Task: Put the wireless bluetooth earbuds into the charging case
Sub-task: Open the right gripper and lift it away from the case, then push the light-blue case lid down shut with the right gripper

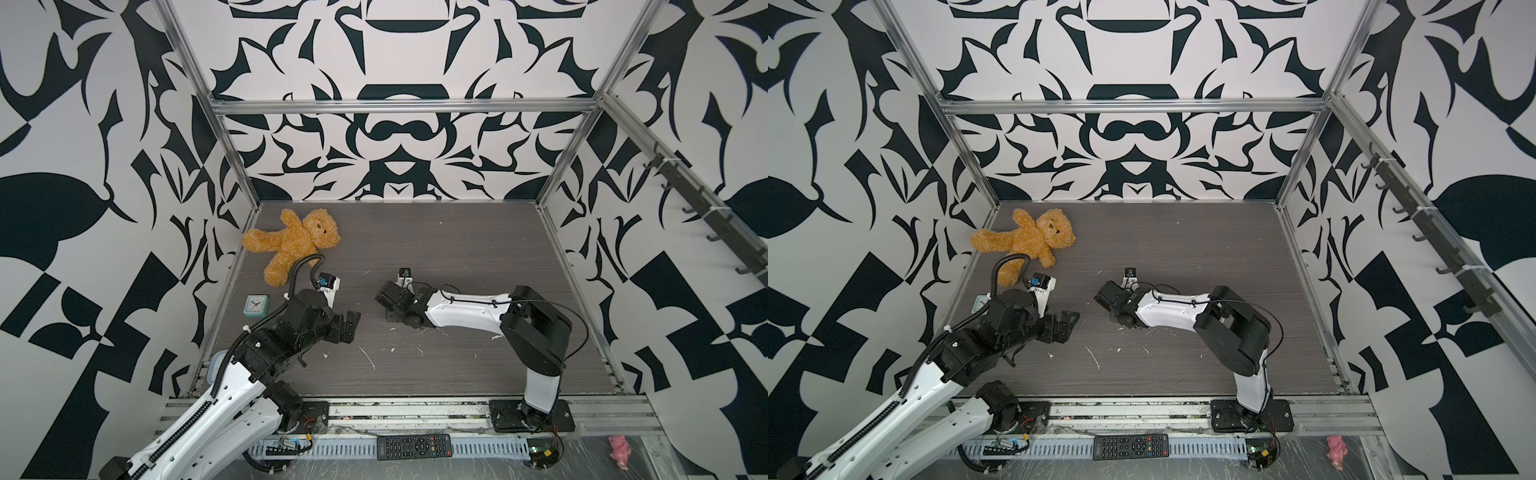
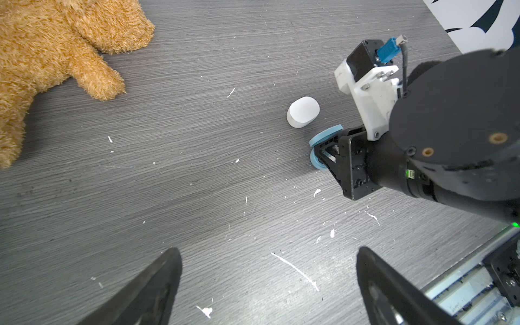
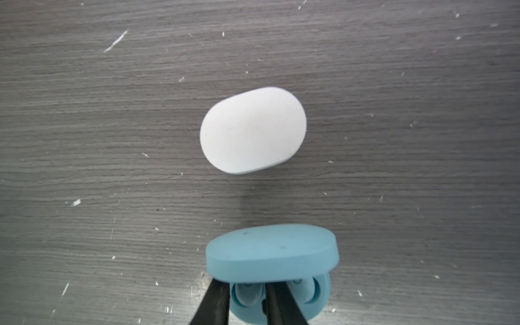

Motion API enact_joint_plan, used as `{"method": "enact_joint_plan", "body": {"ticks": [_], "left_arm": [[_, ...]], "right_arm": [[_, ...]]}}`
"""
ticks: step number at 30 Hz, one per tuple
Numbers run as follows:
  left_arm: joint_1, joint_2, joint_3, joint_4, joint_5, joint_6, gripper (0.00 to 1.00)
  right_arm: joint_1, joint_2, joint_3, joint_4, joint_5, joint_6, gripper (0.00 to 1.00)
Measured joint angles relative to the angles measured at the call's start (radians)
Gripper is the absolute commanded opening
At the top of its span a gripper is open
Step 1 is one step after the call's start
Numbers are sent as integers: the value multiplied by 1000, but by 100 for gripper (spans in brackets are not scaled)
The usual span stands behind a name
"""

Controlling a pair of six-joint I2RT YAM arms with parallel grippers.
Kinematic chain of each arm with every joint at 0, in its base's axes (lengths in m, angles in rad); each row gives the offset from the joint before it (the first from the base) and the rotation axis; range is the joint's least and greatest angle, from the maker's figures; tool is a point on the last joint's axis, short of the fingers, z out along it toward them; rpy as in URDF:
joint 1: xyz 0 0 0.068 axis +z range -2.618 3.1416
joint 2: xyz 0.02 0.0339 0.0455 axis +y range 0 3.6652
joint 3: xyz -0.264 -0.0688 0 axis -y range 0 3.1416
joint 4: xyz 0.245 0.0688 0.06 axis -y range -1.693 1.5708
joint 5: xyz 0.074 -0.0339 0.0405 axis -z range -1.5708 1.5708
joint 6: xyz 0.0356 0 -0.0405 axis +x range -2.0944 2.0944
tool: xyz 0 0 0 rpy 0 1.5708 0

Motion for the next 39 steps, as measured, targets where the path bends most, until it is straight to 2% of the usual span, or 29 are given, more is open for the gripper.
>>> {"method": "enact_joint_plan", "body": {"ticks": [10,16,19,23,28,37,39], "left_arm": [[0,0,0,0,0,0,99],[0,0,0,0,0,0,99],[0,0,0,0,0,0,99],[0,3,0,0,9,1,99],[0,21,-1,0,37,3,99],[0,71,-3,3,121,3,99],[0,89,-5,6,151,2,99]], "right_arm": [[13,-123,-44,19,-10,7,30],[17,-220,-98,37,-33,12,37],[15,-281,-116,40,-32,-3,57],[-13,-362,-129,42,-40,-65,70],[-129,-405,-130,41,-133,-160,78],[-312,-403,-141,64,-447,-329,99],[-332,-394,-141,79,-507,-354,99]]}}
